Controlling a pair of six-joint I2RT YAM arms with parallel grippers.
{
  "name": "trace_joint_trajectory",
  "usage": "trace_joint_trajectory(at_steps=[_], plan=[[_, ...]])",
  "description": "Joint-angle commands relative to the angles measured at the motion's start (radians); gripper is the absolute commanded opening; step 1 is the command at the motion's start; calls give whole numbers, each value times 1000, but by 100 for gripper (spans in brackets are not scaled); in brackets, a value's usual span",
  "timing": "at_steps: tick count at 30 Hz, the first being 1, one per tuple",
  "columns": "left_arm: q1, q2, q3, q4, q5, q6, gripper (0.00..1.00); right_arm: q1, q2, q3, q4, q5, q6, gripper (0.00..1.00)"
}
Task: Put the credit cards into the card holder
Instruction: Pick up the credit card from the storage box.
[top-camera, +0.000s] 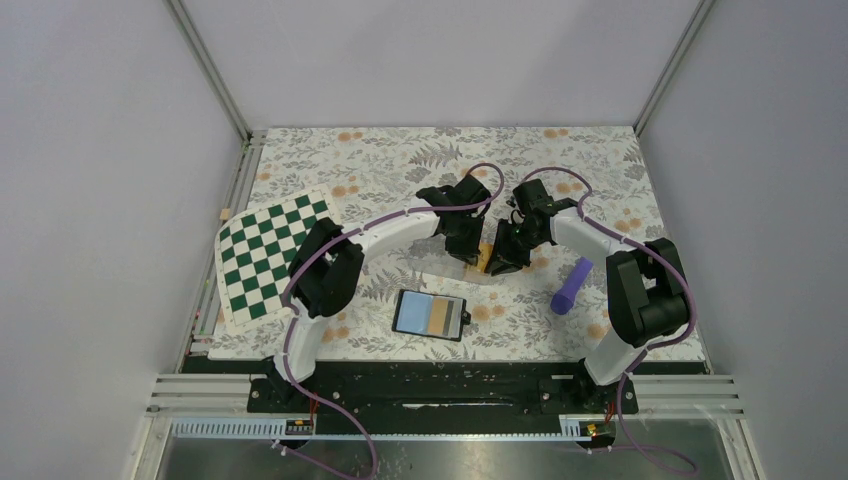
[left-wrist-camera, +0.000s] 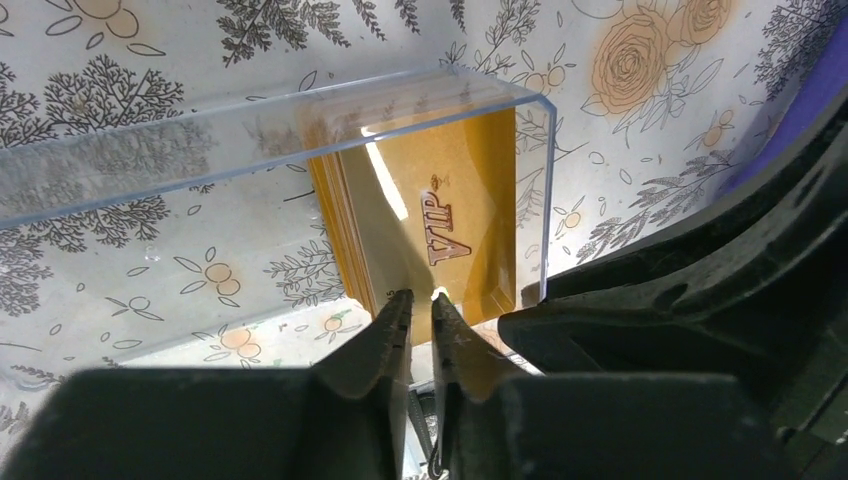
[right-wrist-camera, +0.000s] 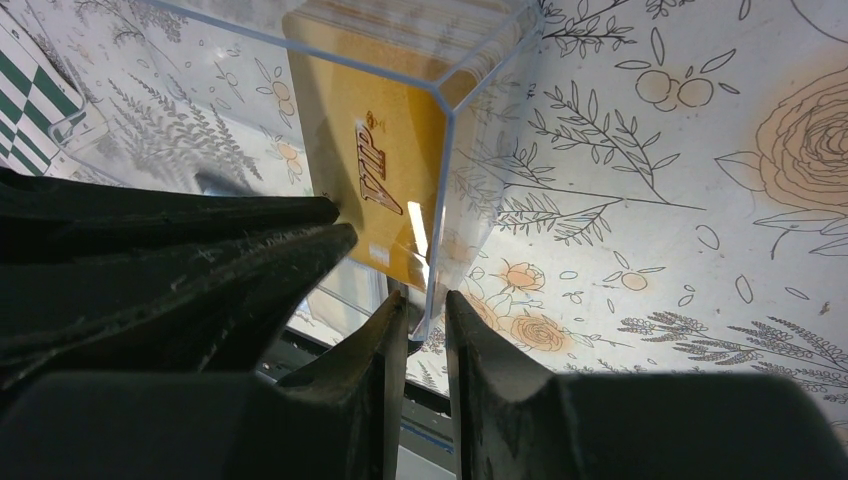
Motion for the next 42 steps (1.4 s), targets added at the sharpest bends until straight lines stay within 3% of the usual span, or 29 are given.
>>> trace_joint_trajectory(at_steps=[1,5,14,25,42], plan=[[-5,-47,10,13,-63,-2,19,-2,-8,-2,-6,-38,-8,27],[-5,-60,2,-2,-111,-1,25,-2,-8,-9,-6,-39,-11,27],[-4,-11,9,-35,-103,-13,25,-2,-7,-14,-6,-45,-14,27],[-8,-23,10,16,-20,3,2,-2,-5,-15,-5,-43,-13,27],[-18,-109,15,49,-51,20,0,-2,-10,-19,-5,-47,-12,27]])
